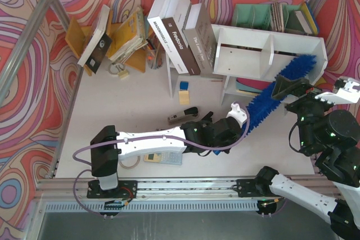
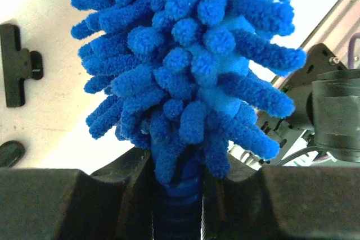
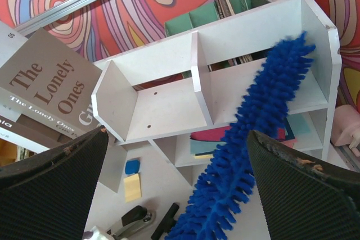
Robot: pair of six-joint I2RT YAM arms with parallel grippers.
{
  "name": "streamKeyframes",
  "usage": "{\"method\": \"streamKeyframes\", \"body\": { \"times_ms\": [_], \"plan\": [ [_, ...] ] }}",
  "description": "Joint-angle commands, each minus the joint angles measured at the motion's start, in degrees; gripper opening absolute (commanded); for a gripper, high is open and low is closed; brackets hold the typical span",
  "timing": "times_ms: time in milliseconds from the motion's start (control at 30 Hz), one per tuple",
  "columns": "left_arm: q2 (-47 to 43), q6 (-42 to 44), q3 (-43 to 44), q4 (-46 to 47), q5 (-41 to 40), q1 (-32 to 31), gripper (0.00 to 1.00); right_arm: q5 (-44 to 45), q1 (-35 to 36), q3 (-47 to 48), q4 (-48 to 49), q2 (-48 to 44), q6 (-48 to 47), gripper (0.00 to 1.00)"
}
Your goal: Dust the bookshelf with a duster
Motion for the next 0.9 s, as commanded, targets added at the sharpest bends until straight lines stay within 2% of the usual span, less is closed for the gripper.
{"method": "streamKeyframes", "body": {
  "times_ms": [0,300,567,867],
  "plan": [
    [-5.0,-2.1,-3.0,2.7,-2.0,0.7,0.00,0.8,-0.2,-0.6,0.1,-0.1,0.7,0.99],
    [-0.3,-0.6,4.4,0.2,1.2,0.6,0.00,1.0,-0.1,-1.3,0.2,-0.5,1.0,0.99],
    [5.9,0.9,13.1,-2.7,0.4,1.1,0.00,1.0,-0.2,-1.4,-0.3,-1.3,1.6,0.99],
    [9.4,-1.4,17.2,-3.6,2.2,3.8,0.00,1.7,-0.2,-2.3,-0.4,-2.3,1.7,0.99]
  ]
}}
